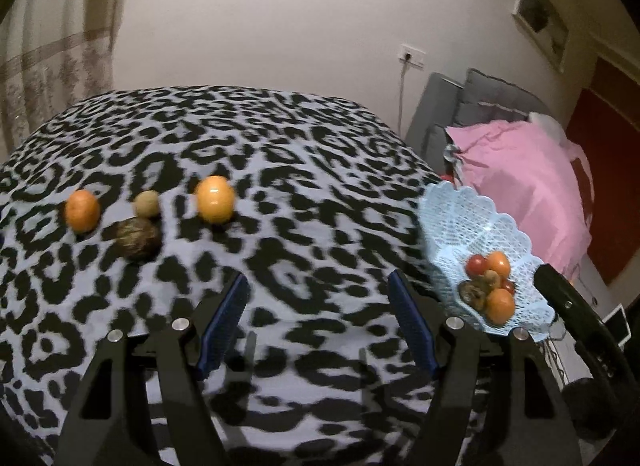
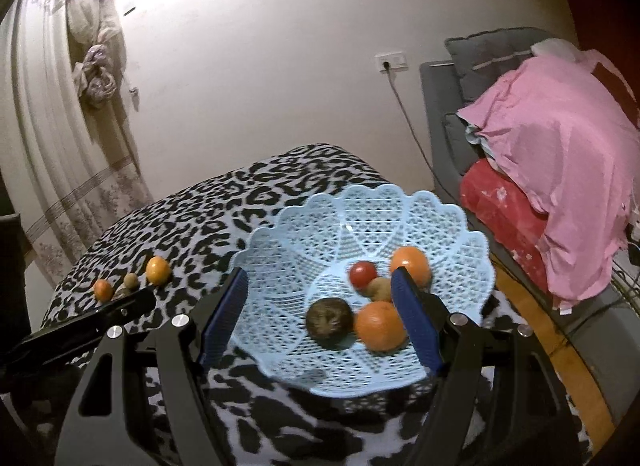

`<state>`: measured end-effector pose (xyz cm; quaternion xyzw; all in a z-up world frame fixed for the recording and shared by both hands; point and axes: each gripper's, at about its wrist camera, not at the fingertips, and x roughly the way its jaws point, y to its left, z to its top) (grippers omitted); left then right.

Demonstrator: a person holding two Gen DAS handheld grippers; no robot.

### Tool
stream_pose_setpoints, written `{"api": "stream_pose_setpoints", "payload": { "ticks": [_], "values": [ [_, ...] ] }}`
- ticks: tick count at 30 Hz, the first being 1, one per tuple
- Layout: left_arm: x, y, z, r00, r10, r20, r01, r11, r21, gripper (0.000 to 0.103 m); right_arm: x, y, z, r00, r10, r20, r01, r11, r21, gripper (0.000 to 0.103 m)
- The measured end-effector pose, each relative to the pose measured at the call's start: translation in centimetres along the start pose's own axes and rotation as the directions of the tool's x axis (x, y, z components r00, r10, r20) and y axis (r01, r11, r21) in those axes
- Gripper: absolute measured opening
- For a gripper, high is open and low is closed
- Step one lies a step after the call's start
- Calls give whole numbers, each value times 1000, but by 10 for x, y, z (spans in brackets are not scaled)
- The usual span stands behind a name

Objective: Organize fruits
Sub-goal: 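Grasp a wrinkled brown passion fruit with the left gripper while the right gripper grasps a large orange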

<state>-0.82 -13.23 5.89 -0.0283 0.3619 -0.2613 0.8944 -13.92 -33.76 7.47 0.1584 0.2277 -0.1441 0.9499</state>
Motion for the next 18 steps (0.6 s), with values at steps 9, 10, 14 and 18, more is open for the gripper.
{"api": "stream_pose_setpoints", "payload": {
  "ticks": [9, 10, 14, 18],
  "values": [
    [-8, 52, -1, 996, 88, 12, -87, 994, -71, 72, 3, 29, -4, 998, 54, -23, -55, 997, -54, 81],
    [-8, 59, -1, 995, 99, 10, -98, 992, -82, 72, 4, 32, -4, 998, 61, -24, -62, 996, -61, 82],
    [-8, 82, 1, 989, 147, 5, -145, 982, -121, 72, 6, 46, -6, 996, 87, -35, -89, 992, -93, 82],
    [-6, 96, 5, 984, 179, 6, -177, 976, -130, 73, 8, 60, -10, 993, 108, -44, -113, 985, -130, 82]
  ]
}}
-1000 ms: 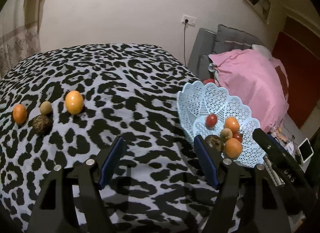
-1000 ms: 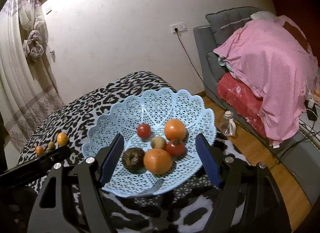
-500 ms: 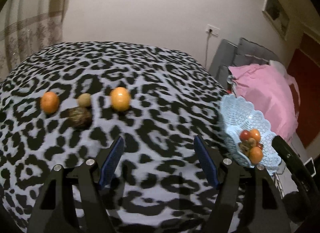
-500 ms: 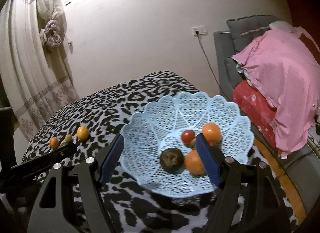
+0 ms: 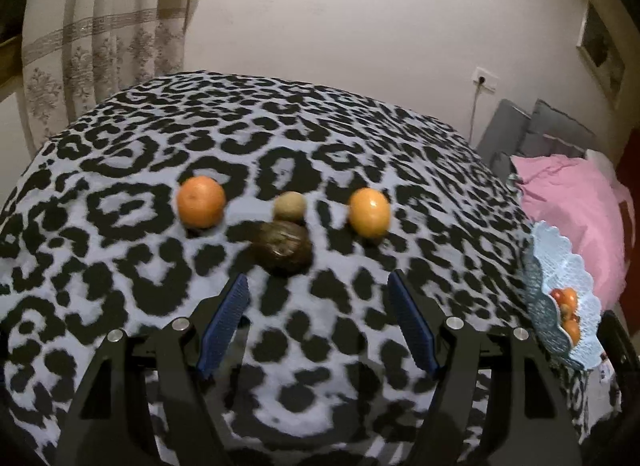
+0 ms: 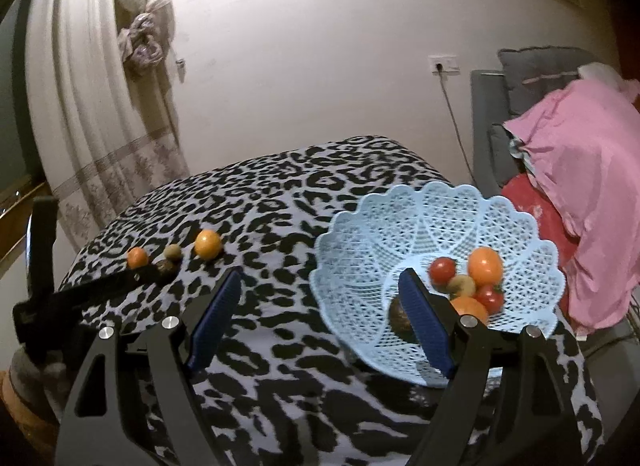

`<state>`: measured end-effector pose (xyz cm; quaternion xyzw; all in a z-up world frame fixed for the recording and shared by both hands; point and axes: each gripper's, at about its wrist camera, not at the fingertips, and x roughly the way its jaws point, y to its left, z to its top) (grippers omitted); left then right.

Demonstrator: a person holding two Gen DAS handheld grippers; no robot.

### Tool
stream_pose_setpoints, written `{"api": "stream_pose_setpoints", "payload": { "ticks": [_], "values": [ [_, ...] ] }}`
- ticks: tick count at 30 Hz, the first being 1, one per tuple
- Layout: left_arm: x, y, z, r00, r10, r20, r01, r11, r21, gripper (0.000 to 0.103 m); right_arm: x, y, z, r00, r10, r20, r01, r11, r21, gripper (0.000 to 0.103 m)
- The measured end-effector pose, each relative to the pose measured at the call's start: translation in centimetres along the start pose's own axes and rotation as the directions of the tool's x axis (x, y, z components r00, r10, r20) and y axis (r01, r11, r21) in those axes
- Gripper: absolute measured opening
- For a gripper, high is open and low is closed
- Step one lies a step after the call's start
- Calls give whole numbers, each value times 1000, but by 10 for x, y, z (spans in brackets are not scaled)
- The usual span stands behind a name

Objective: Organize fruits
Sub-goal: 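Grasp a wrinkled brown passion fruit with the left gripper while the right gripper grasps a large orange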

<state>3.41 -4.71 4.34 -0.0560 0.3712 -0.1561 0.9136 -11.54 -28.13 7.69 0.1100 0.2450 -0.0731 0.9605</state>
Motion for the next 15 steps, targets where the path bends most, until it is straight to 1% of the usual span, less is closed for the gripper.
{"api": "stream_pose_setpoints", "payload": {
  "ticks": [1, 2, 7, 11, 13, 15],
  "values": [
    [2, 3, 2, 1000, 7, 0, -7, 1000, 0, 80, 1, 3, -1, 1000, 6, -3, -6, 1000, -8, 82],
    [3, 4, 3, 1000, 12, 3, -12, 1000, 1, 83, 1, 5, -2, 1000, 11, -6, -11, 1000, -12, 83],
    [17, 11, 10, 999, 46, -5, -46, 999, 6, 83, 5, 13, -4, 999, 30, -26, -30, 999, -32, 83],
    [30, 10, 17, 996, 83, -13, -83, 996, 41, 83, 8, 18, -5, 999, 38, -39, -40, 998, -45, 83],
    [37, 10, 20, 996, 84, -20, -83, 995, 49, 82, 9, 20, -6, 998, 41, -44, -43, 998, -50, 83],
    [45, 10, 22, 997, 70, -43, -68, 997, 46, 78, 11, 22, -6, 998, 42, -49, -45, 997, -56, 83]
  ]
}}
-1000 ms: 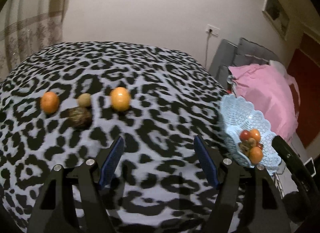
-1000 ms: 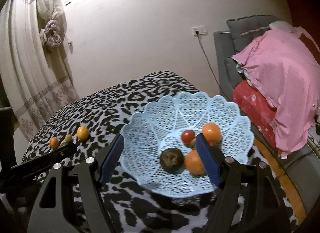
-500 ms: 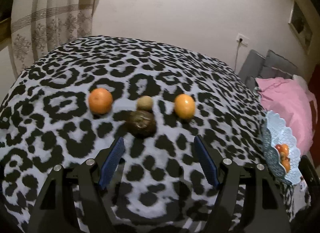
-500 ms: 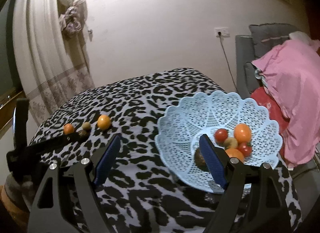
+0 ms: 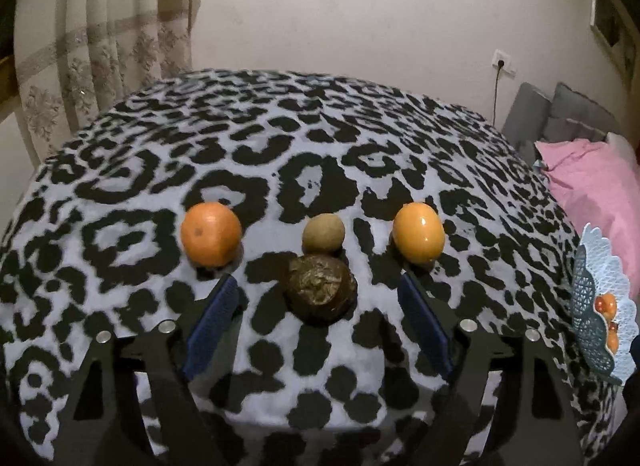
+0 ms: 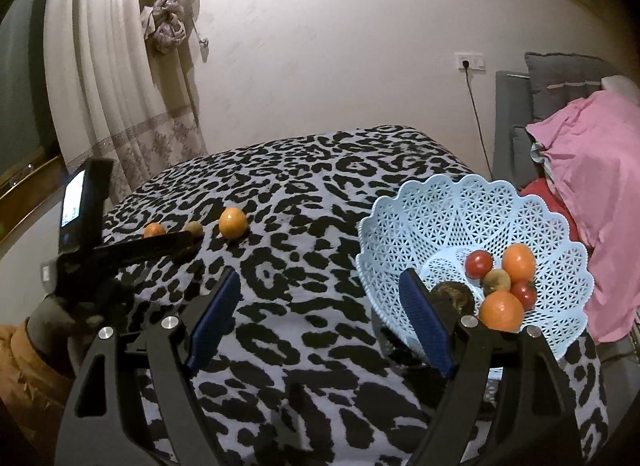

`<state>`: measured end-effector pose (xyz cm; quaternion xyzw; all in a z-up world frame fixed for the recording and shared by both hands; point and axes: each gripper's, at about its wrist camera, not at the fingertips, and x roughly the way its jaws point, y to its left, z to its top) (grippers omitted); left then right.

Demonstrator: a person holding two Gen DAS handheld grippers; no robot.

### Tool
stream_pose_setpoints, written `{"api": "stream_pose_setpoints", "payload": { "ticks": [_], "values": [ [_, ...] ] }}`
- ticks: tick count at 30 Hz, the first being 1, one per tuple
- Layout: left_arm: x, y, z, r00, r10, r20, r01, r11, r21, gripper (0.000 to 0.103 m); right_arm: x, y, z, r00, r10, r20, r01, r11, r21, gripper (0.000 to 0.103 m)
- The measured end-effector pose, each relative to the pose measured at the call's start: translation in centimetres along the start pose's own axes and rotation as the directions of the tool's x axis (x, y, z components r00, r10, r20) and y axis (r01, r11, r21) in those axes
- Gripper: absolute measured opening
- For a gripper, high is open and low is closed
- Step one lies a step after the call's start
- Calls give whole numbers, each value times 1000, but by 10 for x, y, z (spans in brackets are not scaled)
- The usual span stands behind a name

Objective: Organize fruits
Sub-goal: 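Grasp a wrinkled brown passion fruit with the left gripper while the right gripper grasps a large orange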

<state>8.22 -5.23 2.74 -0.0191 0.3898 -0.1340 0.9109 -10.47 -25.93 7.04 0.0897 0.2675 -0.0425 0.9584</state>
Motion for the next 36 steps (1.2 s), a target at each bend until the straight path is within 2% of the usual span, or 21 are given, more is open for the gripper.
{"api": "stream_pose_setpoints", "payload": {
  "ticks": [5, 10, 12, 18, 27, 36],
  "values": [
    [17, 5, 2, 998, -32, -52, 31, 999, -29, 62, 5, 7, 0, 1000, 3, -12, -3, 1000, -17, 83],
    [18, 6, 1, 999, -19, -50, 17, 999, -32, 49, 13, 17, 0, 1000, 12, -28, -13, 999, -38, 83],
    [17, 6, 1, 998, -35, -47, 34, 999, -28, 43, 16, 22, -1, 999, 17, -37, -19, 999, -50, 83],
    [9, 14, -2, 998, -58, -27, 57, 997, -54, 43, 29, 34, -1, 997, 29, -68, -34, 997, -69, 83],
    [-22, 33, -2, 996, -30, 82, 39, 994, -98, 43, 63, 60, 8, 987, 78, -137, -92, 991, -99, 83],
    [-32, 54, 0, 994, -28, 109, 48, 982, -180, 43, 131, 82, 29, 966, 114, -234, -139, 986, -90, 83]
  ]
}}
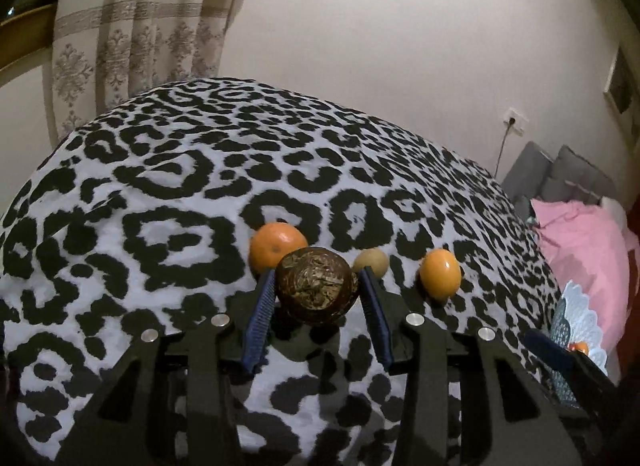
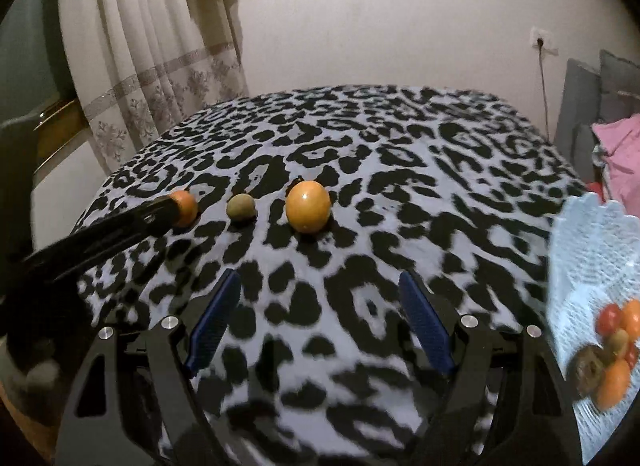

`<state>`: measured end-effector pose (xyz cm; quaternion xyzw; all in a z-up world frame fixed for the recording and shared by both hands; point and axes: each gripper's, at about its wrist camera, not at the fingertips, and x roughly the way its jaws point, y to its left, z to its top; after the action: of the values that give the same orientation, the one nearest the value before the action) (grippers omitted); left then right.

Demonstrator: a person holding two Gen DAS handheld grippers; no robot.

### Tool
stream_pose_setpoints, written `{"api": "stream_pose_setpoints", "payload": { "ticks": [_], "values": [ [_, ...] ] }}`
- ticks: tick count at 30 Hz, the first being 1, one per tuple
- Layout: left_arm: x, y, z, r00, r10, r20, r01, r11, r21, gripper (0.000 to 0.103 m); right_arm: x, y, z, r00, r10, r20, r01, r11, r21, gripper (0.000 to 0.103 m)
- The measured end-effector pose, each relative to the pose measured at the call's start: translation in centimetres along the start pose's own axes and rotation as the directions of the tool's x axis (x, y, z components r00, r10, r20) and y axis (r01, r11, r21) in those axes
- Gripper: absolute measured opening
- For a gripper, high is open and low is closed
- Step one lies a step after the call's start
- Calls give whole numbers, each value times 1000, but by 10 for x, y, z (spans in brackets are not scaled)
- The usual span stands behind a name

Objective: Organize fruits

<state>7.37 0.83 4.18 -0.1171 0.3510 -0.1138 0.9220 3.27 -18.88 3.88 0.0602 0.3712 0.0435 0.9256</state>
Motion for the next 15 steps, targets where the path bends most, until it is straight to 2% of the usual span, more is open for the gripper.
{"api": "stream_pose_setpoints", "payload": {
  "ticks": [3, 7, 15],
  "values": [
    [0, 3, 0, 1000, 3, -2, -3, 1000, -18, 43, 24, 2, 12, 999, -5, -32, 5, 1000, -3, 82],
    [0, 3, -1, 1000, 0, -2, 0, 1000, -20, 43, 51, 4, 24, 997, -9, -77, 8, 1000, -7, 71],
    [2, -1, -3, 1000, -9, -12, 9, 1000, -18, 43, 85, 7, 46, 994, -29, -102, 27, 999, -23, 59]
  ]
}}
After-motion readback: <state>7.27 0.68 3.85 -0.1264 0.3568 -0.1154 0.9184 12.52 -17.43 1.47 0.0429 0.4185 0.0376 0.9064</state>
